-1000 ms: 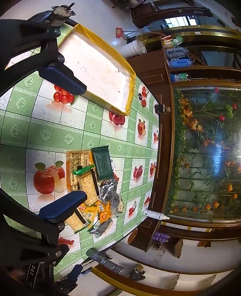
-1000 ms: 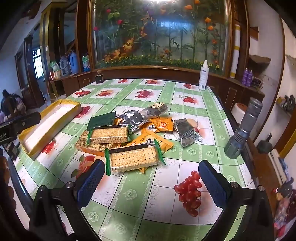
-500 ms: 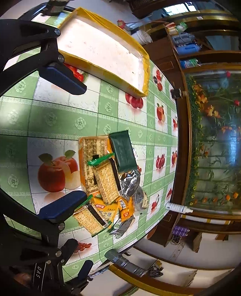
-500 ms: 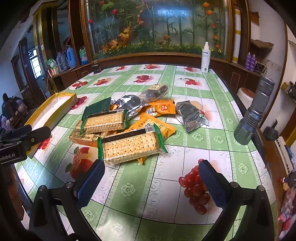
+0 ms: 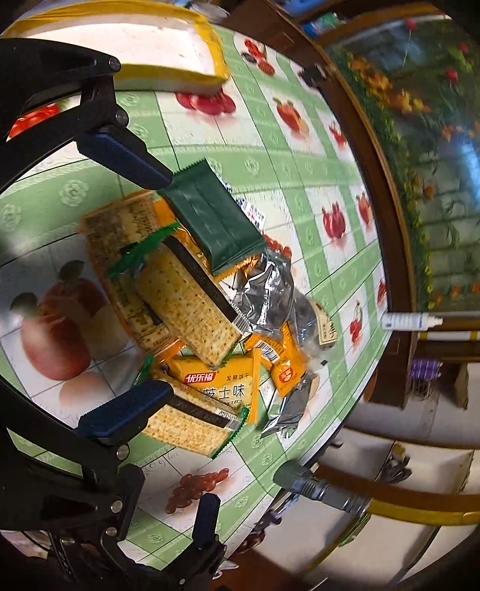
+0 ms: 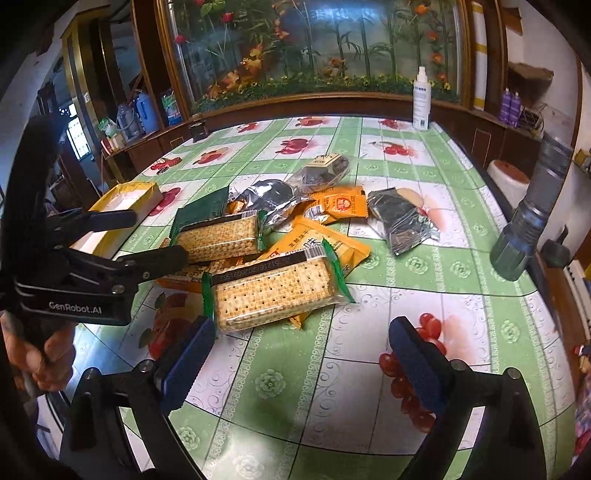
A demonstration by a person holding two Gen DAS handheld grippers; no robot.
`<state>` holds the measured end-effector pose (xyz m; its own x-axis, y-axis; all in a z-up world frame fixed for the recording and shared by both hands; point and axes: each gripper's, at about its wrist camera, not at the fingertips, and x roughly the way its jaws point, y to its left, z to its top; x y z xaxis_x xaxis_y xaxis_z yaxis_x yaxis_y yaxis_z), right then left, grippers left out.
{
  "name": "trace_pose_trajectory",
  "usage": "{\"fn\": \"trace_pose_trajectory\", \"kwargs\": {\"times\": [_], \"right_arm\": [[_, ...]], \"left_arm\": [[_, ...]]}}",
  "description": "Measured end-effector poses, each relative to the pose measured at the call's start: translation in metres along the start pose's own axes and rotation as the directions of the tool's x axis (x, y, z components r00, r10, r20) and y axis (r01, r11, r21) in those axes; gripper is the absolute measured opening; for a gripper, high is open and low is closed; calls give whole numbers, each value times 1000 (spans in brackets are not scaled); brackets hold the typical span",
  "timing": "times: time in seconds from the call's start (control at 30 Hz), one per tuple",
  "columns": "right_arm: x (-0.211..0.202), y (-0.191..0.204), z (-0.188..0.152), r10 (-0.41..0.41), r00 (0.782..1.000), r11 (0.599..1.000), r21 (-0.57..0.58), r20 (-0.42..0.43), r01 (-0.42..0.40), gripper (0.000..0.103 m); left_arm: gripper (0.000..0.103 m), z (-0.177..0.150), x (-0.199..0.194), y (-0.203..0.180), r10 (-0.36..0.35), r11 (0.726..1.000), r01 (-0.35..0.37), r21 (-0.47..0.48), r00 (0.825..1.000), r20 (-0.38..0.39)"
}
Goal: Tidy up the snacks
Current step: 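Move both grippers toward the cracker packs in the snack pile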
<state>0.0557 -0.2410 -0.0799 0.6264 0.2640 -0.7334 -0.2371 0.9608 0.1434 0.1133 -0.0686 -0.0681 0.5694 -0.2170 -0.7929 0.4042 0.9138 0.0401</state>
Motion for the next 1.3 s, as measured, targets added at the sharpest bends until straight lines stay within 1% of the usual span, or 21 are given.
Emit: {"fn": "trace_pose_trajectory", "kwargs": {"times": [0.1,0.23,0.3,0.37,0.43,0.5,0.57,0.63,0.73,0.8,0.87,1.03,1.3], "right_arm": [[6,2,2,10,1000,1000,12,-15,-10,92],[13,8,6,13,999,1000,28,-32,-13,92],[12,9,7,12,1000,999,33,-26,-11,94],[9,10,9,5,1000,999,34,-15,-5,94],[5,10,12,-10,1000,999,42,2,10,94],[-1,12,16,-32,999,998,47,23,31,94],[-6,15,22,-80,996,996,45,39,79,94],[-10,20,27,-154,987,988,29,53,152,94],[-16,32,33,-284,955,958,-10,86,286,94],[-19,38,34,-340,935,938,-36,106,345,94],[-23,42,35,-370,921,924,-54,122,378,94],[-28,45,35,-374,917,920,-74,136,386,94],[-30,46,33,-367,921,923,-75,134,379,94]], "left_arm": [[103,3,11,4,-31,998,32,46,999,-25],[103,6,20,3,-20,994,24,103,999,-42],[103,6,17,5,-16,995,19,100,999,-33],[103,6,11,7,-3,996,3,86,1000,-6],[103,5,2,10,28,998,-29,56,999,30],[103,4,-10,12,38,999,-40,20,997,68],[103,2,-23,14,42,999,-41,-12,994,103],[103,0,-33,14,37,999,-34,-26,991,126],[103,2,-40,15,44,999,-41,-28,990,134],[103,3,-42,16,50,998,-46,-33,990,134],[103,3,-44,17,47,998,-43,-40,990,132],[103,2,-47,18,60,997,-53,-52,989,133],[103,-1,-40,20,70,997,-65,-50,992,110]]}}
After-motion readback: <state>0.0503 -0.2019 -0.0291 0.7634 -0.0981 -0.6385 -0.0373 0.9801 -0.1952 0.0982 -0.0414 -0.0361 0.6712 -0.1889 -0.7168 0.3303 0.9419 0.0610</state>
